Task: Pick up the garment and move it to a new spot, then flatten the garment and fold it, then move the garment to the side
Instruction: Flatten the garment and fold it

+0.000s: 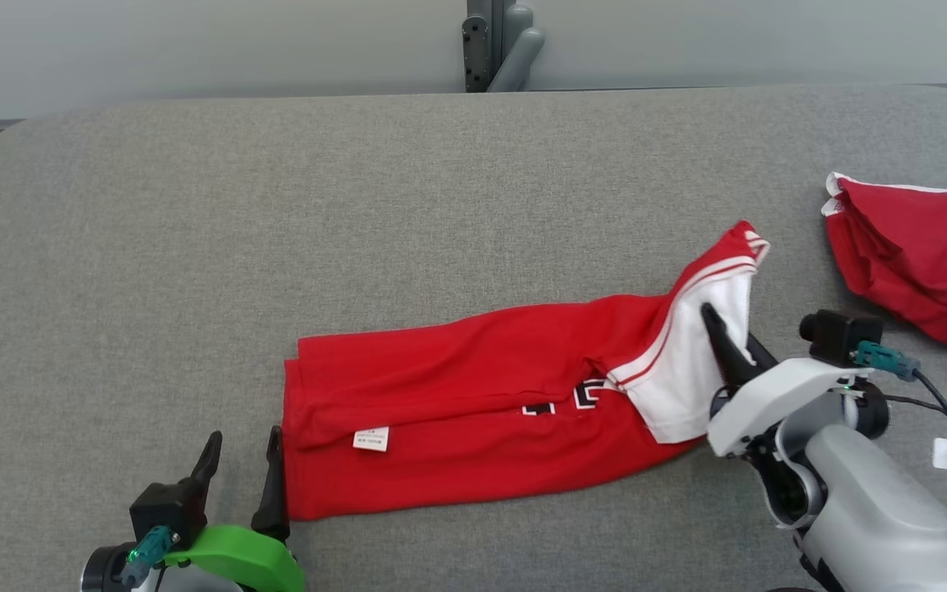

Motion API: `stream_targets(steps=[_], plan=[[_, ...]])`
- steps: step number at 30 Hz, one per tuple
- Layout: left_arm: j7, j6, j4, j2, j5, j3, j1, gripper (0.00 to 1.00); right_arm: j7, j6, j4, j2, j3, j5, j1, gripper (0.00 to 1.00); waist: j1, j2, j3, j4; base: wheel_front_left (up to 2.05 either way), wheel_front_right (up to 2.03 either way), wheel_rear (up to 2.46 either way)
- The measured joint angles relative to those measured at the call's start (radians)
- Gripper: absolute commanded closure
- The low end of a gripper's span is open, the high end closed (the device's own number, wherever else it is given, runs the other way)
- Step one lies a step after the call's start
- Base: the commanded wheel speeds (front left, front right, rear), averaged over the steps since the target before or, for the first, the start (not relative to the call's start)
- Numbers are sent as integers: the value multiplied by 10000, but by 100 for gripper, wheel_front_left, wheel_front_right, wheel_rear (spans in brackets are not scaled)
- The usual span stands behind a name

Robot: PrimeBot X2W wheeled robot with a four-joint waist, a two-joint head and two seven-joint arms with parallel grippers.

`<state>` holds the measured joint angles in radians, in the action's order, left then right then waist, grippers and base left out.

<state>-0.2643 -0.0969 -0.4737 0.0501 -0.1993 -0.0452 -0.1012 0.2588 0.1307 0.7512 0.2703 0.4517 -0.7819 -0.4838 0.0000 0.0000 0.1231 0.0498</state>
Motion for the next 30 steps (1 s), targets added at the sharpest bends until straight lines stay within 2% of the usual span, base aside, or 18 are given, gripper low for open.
stream_targets(steps=[3,5,12,17,29,30], plan=[[0,0,-48,0,-12,-40,64,0,13,-2,-1045,-144,485,-203,114,100,0,0,-77,-32,0,0,0],[0,-10,-69,0,-27,-165,76,0,-140,-2,-1916,-253,1175,-268,162,100,0,0,-158,-12,0,0,0],[0,-88,-119,-2,-123,-696,7,0,-940,-2,-2867,-1051,2449,-811,226,100,0,0,-192,403,0,0,0],[0,-96,-44,-2,-291,-1149,-123,0,-1127,-2,-2330,-1586,3223,-813,-207,100,0,0,-151,925,0,0,0],[0,-42,23,-2,-709,-2155,-563,0,-794,-2,58,-2144,4387,-890,-1778,100,0,0,226,2399,0,0,0],[0,12,25,-2,-750,-2192,-591,0,-750,-2,159,-2163,4416,-1034,-1880,60,0,0,278,2504,0,0,0]])
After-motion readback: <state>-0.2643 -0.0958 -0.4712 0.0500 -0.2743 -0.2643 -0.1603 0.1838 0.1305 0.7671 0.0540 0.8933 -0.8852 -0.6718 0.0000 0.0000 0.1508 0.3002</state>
